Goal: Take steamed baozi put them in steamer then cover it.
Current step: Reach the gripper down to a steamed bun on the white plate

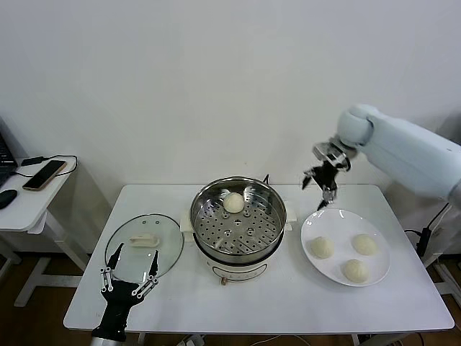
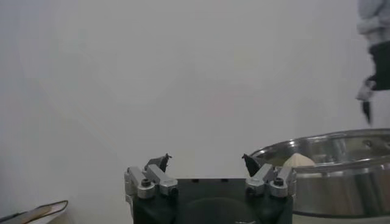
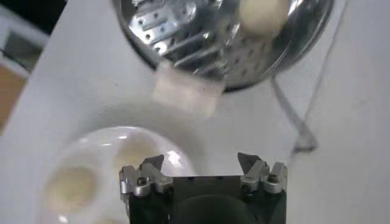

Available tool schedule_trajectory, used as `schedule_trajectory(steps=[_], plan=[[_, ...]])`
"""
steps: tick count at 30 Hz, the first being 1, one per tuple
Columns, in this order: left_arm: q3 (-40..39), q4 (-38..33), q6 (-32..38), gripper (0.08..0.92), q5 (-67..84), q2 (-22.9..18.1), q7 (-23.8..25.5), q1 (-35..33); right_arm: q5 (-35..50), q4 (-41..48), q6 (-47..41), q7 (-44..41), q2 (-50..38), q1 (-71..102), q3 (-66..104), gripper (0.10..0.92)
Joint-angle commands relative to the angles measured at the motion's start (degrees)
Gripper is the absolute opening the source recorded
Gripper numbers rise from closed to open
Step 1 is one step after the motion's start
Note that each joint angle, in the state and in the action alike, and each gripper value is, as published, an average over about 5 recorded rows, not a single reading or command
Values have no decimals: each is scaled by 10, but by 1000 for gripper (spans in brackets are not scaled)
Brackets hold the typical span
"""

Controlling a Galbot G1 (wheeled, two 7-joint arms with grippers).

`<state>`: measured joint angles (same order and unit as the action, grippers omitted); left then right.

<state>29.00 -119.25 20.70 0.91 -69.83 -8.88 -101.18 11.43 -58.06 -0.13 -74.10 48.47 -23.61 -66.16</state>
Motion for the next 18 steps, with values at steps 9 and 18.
schedule_trajectory(steps=[9,18], plan=[[2,4,2,823,-1,-3,-1,-3,4,1,-47,46,-41,92,-12,823],[1,5,3,823,-2,-5,-2,-3,-5,8,-43,85,-31,128,6,823]])
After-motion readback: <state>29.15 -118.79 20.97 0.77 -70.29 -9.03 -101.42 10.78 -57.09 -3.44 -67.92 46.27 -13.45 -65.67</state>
